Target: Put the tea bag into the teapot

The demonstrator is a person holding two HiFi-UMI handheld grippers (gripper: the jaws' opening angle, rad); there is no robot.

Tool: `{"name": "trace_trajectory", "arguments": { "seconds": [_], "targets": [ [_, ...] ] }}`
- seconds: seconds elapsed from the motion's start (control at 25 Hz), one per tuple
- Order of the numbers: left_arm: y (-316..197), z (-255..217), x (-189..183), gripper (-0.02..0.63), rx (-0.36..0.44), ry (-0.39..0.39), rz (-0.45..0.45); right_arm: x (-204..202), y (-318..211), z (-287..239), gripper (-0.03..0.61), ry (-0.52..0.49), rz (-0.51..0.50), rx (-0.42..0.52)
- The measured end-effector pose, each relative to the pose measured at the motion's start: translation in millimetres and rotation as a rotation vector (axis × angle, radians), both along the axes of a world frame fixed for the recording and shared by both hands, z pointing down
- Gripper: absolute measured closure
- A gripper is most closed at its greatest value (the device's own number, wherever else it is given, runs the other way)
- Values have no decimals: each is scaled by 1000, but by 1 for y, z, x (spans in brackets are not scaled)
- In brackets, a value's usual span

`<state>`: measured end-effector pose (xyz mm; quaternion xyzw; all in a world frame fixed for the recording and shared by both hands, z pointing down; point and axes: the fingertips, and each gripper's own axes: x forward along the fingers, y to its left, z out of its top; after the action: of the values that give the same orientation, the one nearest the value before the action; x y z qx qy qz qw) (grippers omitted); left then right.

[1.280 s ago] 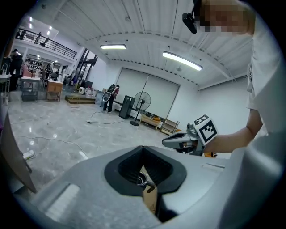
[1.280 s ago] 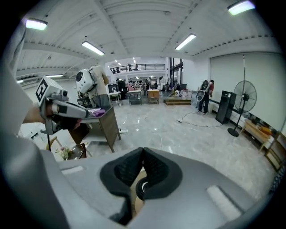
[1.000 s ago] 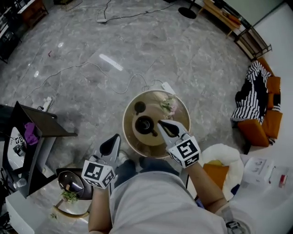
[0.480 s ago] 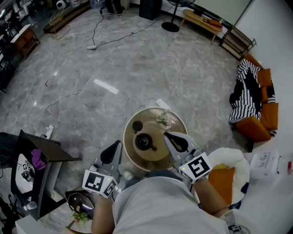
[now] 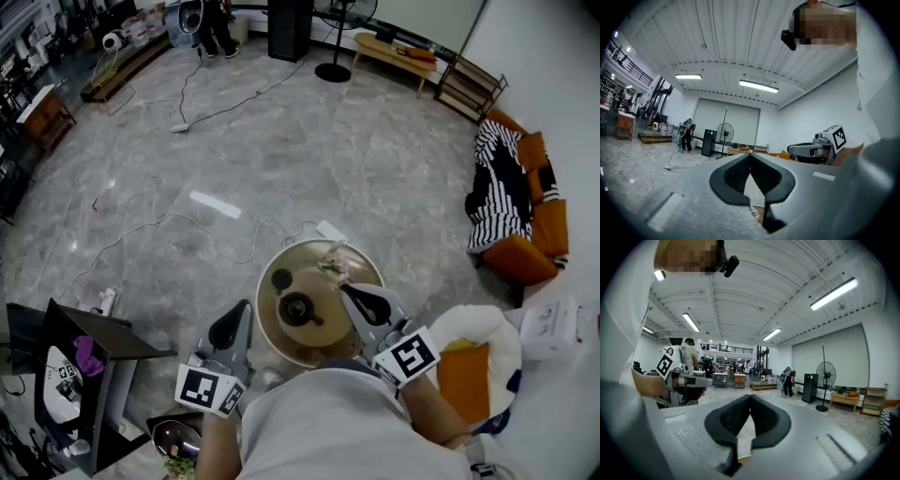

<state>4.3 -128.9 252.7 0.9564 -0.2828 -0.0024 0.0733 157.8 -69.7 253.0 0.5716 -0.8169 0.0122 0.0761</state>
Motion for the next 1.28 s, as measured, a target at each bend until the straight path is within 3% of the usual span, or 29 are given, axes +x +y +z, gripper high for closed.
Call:
{"name": "trace_trajectory", "arguments": {
  "seconds": [1.28],
  "targets": [
    [10,-2,1,606,10,-33,51,-8,11,20,575,-33,21,-35]
  ]
}}
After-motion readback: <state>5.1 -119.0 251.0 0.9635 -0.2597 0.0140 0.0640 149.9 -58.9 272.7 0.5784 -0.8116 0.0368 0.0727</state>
